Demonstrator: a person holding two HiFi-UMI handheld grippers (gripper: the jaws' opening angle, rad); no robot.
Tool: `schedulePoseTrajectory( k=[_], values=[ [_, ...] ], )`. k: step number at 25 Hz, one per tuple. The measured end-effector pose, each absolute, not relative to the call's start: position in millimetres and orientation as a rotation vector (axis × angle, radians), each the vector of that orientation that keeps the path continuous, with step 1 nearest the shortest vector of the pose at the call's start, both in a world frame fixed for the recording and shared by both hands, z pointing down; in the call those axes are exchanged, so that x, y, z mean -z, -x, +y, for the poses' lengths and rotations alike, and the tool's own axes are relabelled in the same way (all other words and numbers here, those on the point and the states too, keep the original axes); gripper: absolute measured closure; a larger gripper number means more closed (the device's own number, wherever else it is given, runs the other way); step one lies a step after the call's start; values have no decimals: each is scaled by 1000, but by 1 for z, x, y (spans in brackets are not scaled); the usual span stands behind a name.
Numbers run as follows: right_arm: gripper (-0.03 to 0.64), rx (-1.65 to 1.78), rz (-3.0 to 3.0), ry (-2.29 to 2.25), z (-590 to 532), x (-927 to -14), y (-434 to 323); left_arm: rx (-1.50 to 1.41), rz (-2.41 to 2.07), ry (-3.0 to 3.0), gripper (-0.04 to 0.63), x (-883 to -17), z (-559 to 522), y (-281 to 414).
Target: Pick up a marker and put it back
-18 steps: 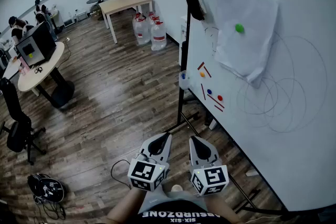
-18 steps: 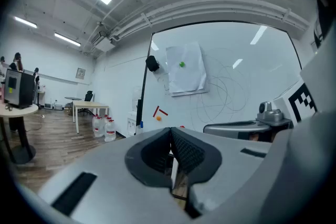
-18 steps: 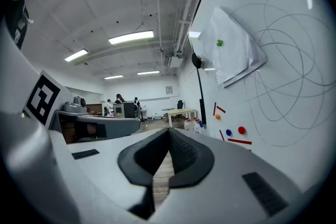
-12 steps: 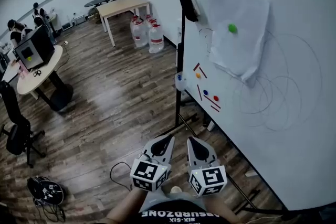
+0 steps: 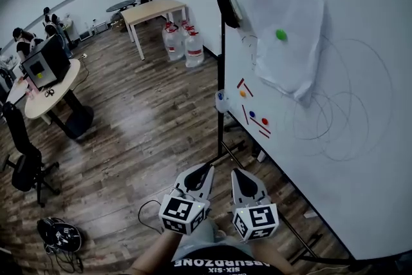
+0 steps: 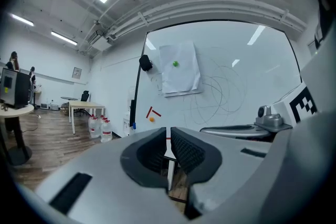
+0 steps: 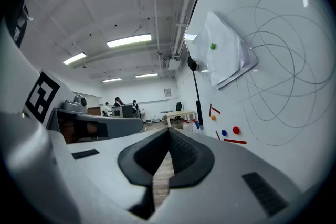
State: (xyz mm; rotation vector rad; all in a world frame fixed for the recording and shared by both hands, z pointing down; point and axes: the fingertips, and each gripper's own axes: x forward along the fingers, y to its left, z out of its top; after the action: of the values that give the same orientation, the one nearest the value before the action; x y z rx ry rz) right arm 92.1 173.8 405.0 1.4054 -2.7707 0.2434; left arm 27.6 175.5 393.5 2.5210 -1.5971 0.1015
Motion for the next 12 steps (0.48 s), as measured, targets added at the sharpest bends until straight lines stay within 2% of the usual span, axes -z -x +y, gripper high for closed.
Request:
schedulePoseTrajectory(
  k=[4, 7, 12],
  values=[
    [618, -259, -2767, -1415, 169, -405, -93, -86, -1615, -2517, 566, -388, 168, -23],
    [618, -267, -2755, -1413, 163, -408, -94, -81, -1618, -2527, 489, -386, 159, -22],
    [618, -286, -2744, -1396, 150, -413, -91, -84, -1654, -2510, 419, -386, 143, -15]
  ],
)
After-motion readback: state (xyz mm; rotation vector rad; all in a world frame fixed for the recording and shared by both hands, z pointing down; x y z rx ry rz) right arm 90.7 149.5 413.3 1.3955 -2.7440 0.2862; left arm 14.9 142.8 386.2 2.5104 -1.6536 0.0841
